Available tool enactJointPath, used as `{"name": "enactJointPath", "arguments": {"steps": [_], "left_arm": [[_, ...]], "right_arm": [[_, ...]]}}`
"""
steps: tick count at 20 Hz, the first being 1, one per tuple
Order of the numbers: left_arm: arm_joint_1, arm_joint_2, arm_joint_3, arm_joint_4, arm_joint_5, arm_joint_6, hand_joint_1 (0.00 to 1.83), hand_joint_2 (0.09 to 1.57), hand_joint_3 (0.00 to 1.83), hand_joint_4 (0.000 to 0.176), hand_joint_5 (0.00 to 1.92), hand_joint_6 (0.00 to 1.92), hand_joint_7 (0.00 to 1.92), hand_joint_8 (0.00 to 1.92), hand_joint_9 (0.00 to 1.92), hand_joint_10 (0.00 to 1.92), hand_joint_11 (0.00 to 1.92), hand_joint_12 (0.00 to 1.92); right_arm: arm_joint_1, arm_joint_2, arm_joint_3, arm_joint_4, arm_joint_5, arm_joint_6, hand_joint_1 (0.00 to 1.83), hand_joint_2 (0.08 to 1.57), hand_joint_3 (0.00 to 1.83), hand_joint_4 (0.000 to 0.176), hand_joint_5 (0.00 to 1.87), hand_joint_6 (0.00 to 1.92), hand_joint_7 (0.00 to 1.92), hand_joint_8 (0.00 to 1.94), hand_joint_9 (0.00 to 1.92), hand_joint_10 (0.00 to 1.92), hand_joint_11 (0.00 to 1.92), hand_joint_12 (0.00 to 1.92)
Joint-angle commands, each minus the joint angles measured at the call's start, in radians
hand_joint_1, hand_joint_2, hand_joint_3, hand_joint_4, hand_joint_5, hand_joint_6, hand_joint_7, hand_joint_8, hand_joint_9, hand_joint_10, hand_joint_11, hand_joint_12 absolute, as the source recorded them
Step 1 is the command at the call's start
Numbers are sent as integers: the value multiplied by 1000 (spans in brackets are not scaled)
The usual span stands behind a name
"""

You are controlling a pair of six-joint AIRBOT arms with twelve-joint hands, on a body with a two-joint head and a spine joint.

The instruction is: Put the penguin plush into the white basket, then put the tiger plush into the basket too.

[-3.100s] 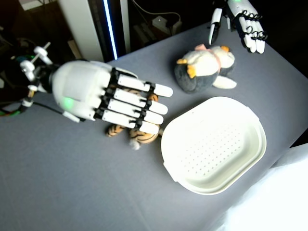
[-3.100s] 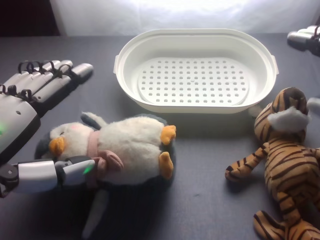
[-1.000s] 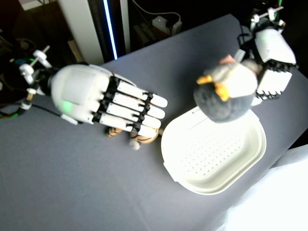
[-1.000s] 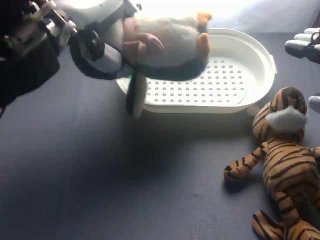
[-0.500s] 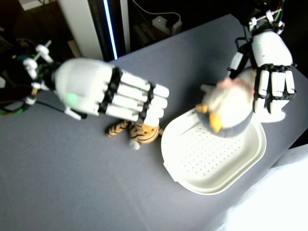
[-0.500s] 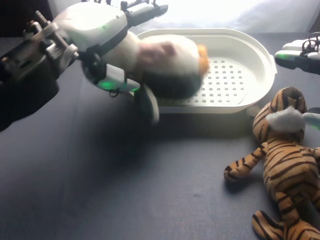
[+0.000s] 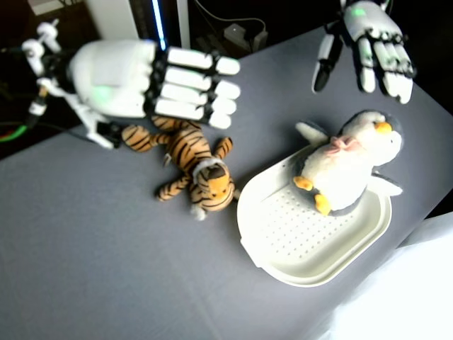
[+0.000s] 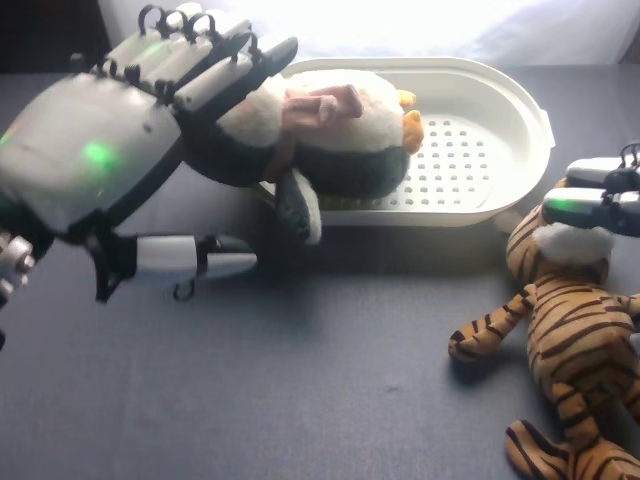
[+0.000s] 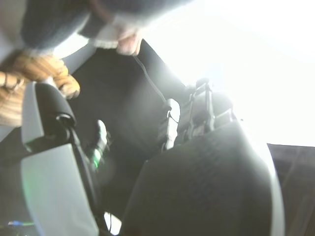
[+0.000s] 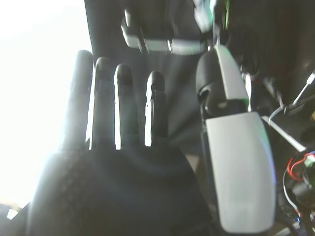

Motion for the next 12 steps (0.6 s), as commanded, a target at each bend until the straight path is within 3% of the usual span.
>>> {"name": "enactJointPath", "arguments": {"steps": [1, 2, 3, 4, 5, 6, 7, 9, 10, 11, 12], "left_arm": [[0, 5, -8, 23, -168, -5, 938, 801, 0, 176, 0, 0, 0, 0, 0, 0, 0, 0], [15, 6, -12, 23, -180, -14, 910, 770, 0, 176, 0, 0, 0, 0, 0, 0, 0, 0], [27, 7, -13, 22, -191, -30, 894, 755, 0, 176, 0, 0, 0, 0, 0, 0, 0, 0], [34, 7, -13, 21, -196, -46, 890, 765, 0, 176, 0, 0, 0, 0, 0, 0, 0, 0], [40, 7, -13, 21, -197, -54, 898, 775, 0, 176, 0, 0, 0, 0, 0, 0, 0, 0], [42, 7, -13, 21, -197, -55, 854, 774, 0, 176, 0, 0, 0, 0, 0, 0, 0, 0], [43, 5, -13, 21, -197, -55, 836, 773, 0, 176, 0, 0, 0, 0, 0, 0, 0, 0], [47, 5, -13, 20, -196, -59, 865, 780, 0, 176, 0, 0, 0, 0, 0, 0, 0, 0], [52, 5, -13, 19, -199, -66, 828, 793, 0, 176, 0, 0, 0, 0, 0, 0, 0, 0], [53, 5, -13, 19, -200, -68, 828, 793, 0, 176, 0, 0, 0, 0, 0, 0, 0, 0], [54, 5, -13, 19, -201, -70, 834, 793, 0, 176, 0, 0, 0, 0, 0, 0, 0, 0]], "right_arm": [[18, -4, -2, -2, 56, 4, 885, 1108, 0, 176, 211, 0, 210, 1, 274, 0, 309, 287], [26, -10, 1, -16, 14, 4, 928, 1084, 0, 176, 219, 3, 225, 5, 290, 7, 298, 269], [41, -17, 8, -34, -38, 4, 974, 1053, 0, 144, 242, 1, 248, 1, 326, 6, 331, 252], [58, -28, 17, -49, -99, 4, 978, 1044, 0, 127, 251, 2, 258, 2, 336, 6, 341, 246], [80, -43, 30, -65, -162, 4, 937, 1063, 6, 134, 224, 0, 232, 0, 304, 1, 320, 228], [95, -56, 43, -74, -202, 4, 951, 1062, 4, 110, 235, 6, 234, 2, 317, 7, 325, 225], [107, -67, 55, -81, -237, 4, 912, 1083, 12, 122, 207, 1, 207, 0, 314, 6, 292, 207], [134, -84, 76, -99, -304, 4, 919, 1087, 11, 120, 203, 1, 204, 1, 321, 7, 280, 199], [153, -95, 93, -114, -362, 4, 1094, 1090, 1, 76, 317, 7, 339, 7, 586, 12, 406, 635], [154, -96, 96, -115, -369, 4, 1094, 1090, 1, 76, 317, 7, 339, 7, 586, 12, 406, 635], [154, -98, 98, -115, -377, 4, 1500, 1092, 0, 19, 526, 1, 524, 14, 837, 941, 719, 1216]]}}
